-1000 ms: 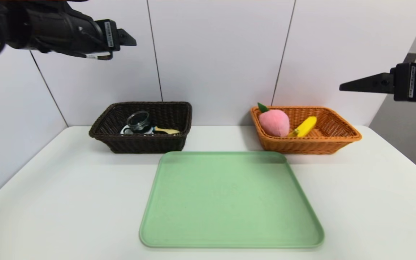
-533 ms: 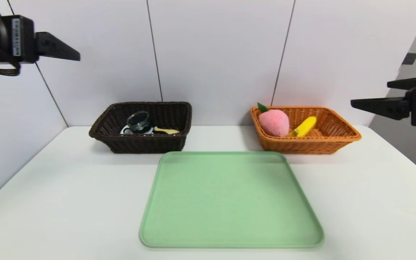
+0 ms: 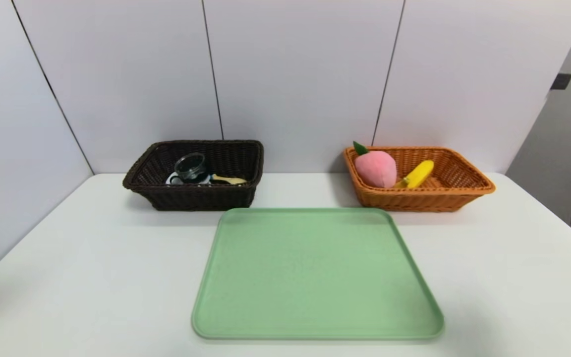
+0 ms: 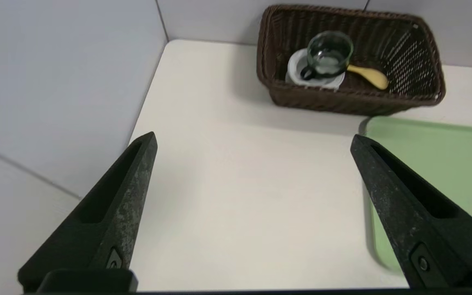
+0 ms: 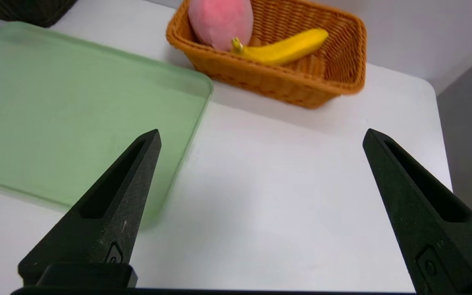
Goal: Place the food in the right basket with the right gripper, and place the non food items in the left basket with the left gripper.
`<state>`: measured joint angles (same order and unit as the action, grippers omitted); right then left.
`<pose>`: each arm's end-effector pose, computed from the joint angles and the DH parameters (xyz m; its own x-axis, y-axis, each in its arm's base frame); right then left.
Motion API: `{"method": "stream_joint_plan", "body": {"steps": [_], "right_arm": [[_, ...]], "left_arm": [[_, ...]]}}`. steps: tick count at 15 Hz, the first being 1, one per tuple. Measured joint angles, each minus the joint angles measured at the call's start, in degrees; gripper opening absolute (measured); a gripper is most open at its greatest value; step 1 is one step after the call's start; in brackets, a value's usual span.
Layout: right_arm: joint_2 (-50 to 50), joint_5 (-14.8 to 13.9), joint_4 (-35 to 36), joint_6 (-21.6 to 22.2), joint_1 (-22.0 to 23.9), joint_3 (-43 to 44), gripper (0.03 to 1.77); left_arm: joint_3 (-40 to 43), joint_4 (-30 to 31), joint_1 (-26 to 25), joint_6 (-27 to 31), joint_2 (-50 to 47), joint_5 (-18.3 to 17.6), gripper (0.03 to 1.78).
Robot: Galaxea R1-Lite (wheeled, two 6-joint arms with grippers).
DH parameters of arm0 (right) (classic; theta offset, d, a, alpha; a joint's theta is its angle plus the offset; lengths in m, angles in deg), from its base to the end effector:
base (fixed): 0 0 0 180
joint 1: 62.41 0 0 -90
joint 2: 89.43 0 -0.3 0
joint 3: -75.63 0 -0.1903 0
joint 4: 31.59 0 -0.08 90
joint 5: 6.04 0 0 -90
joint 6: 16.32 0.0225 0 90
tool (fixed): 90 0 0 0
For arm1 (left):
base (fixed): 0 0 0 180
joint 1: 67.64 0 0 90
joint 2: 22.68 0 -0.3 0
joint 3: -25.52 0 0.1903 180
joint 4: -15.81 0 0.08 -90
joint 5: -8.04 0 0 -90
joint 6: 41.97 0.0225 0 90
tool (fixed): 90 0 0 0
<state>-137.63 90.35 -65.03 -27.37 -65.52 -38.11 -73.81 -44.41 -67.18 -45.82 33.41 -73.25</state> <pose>0.0794 0.0068 0.2555 0.9507 0.1631 -0.2636 -0.2088 0.9655 -0.1558 0.0691 0.0029 0.3495 0.9466 0.1438 -0.2887 -0.1562 0.9875 -0.0201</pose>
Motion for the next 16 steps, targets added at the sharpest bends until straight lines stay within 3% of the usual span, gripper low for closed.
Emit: {"method": "stream_joint_plan", "body": {"steps": [3, 6, 10, 13, 16], "right_arm": [[13.2, -4.0, -0.3, 0.7, 0.5, -10.4, 1.70], [26.9, -6.1, -0.6, 1.6, 1.0, -20.3, 1.70], [42.2, -7.2, 0.6, 0.1, 2.6, -31.1, 1.70], [46.5, -7.7, 9.7, -1.6, 3.0, -38.2, 1.70], [47.9, -7.3, 19.0, -2.9, 3.0, -42.3, 1.70]], "left_arm": [[13.1, -0.1, -0.7, -0.3, -13.8, -0.1, 1.68], [24.1, -0.3, -0.9, 0.0, -27.4, -0.2, 1.69], [33.1, 0.1, -0.9, 2.0, -38.4, -0.4, 1.69], [38.9, 3.3, -0.8, 2.3, -44.4, -0.7, 1.69], [48.4, 11.5, -0.8, 2.6, -51.3, -2.6, 1.69]]}}
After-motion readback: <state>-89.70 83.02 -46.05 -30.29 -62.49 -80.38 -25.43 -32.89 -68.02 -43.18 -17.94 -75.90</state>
